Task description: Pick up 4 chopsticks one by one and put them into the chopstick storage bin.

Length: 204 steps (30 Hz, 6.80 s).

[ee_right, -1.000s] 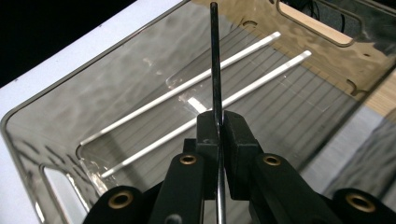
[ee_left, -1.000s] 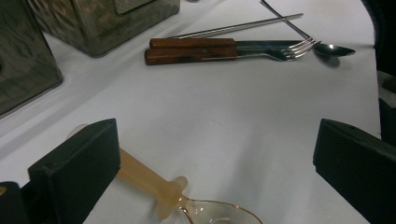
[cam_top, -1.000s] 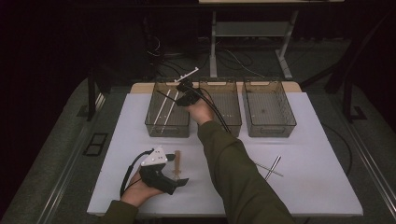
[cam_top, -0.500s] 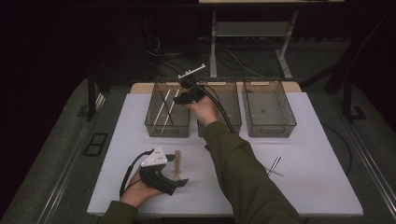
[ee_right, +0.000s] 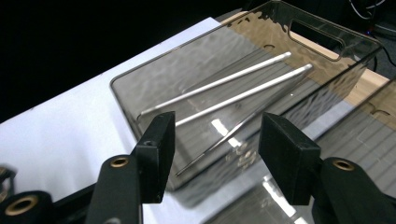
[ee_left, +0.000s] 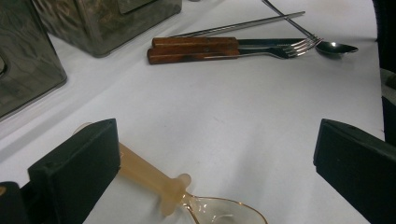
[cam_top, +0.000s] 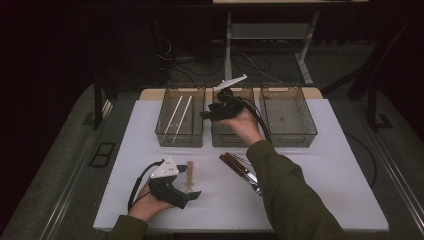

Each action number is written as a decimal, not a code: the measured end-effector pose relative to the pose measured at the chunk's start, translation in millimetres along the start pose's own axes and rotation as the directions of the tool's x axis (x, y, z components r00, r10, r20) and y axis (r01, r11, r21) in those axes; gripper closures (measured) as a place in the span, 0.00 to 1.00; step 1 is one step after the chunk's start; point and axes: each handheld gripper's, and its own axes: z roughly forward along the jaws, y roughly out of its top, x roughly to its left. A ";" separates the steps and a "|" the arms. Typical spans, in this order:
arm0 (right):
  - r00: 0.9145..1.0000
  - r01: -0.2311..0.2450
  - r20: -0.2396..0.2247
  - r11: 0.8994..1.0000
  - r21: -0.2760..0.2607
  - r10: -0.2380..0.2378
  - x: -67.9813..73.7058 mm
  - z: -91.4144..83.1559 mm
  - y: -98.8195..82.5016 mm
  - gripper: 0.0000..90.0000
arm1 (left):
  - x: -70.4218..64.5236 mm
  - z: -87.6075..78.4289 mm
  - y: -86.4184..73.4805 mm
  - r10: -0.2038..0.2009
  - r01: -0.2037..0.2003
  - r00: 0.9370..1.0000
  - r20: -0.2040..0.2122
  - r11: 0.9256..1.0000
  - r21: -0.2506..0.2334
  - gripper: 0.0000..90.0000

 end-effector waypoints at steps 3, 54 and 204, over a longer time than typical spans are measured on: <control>1.000 0.012 -0.016 1.000 -0.006 -0.012 -0.1 -11.4 -6.2 0.48 | 0.3 -0.4 -0.1 0.002 -0.002 1.000 0.001 1.000 -0.002 0.00; 0.998 0.055 -0.006 0.994 0.097 -0.055 -17.8 -147.1 -178.4 0.49 | 0.6 2.3 -1.2 -0.004 0.005 0.999 -0.036 1.000 0.017 0.00; 0.999 0.037 0.003 0.997 0.068 -0.037 -8.9 -61.9 -41.7 0.95 | -1.0 4.8 -1.7 0.016 -0.016 1.000 -0.006 0.999 0.042 0.00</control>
